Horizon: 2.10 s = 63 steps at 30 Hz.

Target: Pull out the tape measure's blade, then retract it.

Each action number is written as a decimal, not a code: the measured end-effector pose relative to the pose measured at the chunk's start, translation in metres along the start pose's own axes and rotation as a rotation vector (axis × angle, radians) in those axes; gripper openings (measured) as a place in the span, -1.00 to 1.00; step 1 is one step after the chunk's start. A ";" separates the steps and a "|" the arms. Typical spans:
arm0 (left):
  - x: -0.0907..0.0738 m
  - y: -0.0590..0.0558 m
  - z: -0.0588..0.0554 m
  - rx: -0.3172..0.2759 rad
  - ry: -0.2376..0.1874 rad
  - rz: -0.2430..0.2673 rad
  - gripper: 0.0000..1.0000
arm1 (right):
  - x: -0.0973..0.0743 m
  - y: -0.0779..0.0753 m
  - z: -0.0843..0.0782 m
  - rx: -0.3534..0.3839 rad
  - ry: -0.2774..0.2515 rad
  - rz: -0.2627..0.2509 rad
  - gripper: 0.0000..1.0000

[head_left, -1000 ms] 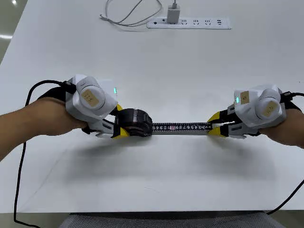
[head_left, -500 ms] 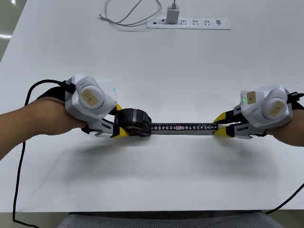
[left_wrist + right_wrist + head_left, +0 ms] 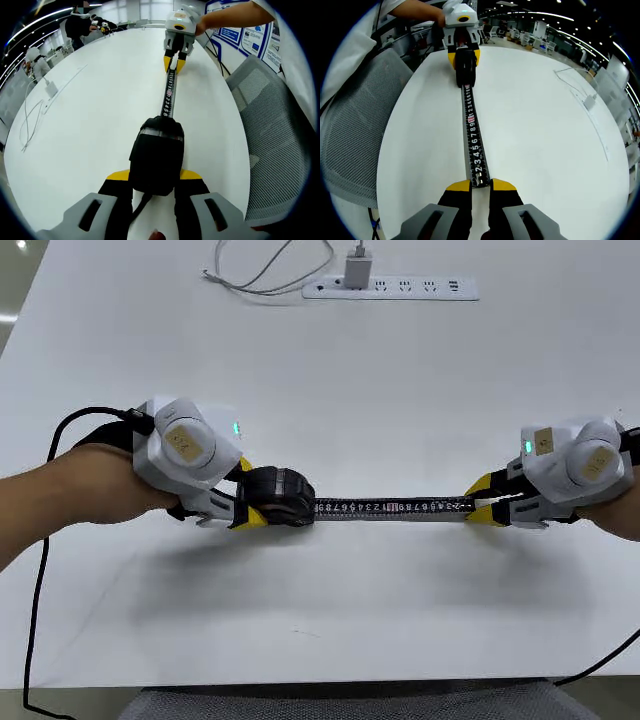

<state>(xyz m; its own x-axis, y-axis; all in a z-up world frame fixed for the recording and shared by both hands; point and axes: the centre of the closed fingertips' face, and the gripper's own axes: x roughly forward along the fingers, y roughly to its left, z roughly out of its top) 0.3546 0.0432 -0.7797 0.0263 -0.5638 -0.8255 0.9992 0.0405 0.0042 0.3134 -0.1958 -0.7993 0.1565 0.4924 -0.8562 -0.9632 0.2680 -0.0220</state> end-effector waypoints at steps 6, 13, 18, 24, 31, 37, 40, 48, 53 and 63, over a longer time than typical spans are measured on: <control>0.000 -0.001 0.000 0.005 0.003 -0.002 -0.46 | -0.003 0.000 -0.005 0.004 0.007 -0.002 -0.85; 0.000 0.000 0.000 0.009 0.006 -0.004 -0.46 | -0.008 -0.002 -0.015 0.011 0.017 -0.008 -0.85; 0.000 0.000 0.000 0.010 0.010 -0.006 -0.46 | -0.013 -0.003 -0.022 0.012 0.026 -0.015 -0.85; 0.000 0.000 0.000 0.013 0.014 -0.007 -0.46 | -0.016 -0.003 -0.028 0.022 0.029 -0.015 -0.85; 0.000 0.000 -0.001 0.015 0.017 -0.007 -0.46 | -0.020 -0.004 -0.032 0.024 0.037 -0.018 -0.85; 0.001 0.001 0.000 0.013 0.016 -0.007 -0.46 | -0.020 -0.004 -0.033 0.026 0.039 -0.019 -0.85; 0.001 0.001 0.000 0.011 0.017 -0.004 -0.46 | -0.020 -0.003 -0.033 0.028 0.042 -0.016 -0.83; 0.001 0.002 0.000 0.017 0.031 0.011 -0.46 | -0.018 -0.002 -0.035 0.028 0.053 -0.005 -0.82; 0.001 0.003 0.000 0.006 0.027 0.019 -0.45 | -0.018 -0.001 -0.034 0.017 0.058 -0.001 -0.81; 0.001 0.002 0.001 0.024 0.043 0.032 -0.44 | -0.018 -0.002 -0.034 0.009 0.062 -0.004 -0.78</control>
<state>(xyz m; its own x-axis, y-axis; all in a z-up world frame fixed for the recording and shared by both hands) 0.3569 0.0424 -0.7801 0.0571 -0.5269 -0.8480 0.9983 0.0376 0.0439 0.3051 -0.2331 -0.8016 0.1466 0.4388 -0.8865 -0.9606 0.2772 -0.0217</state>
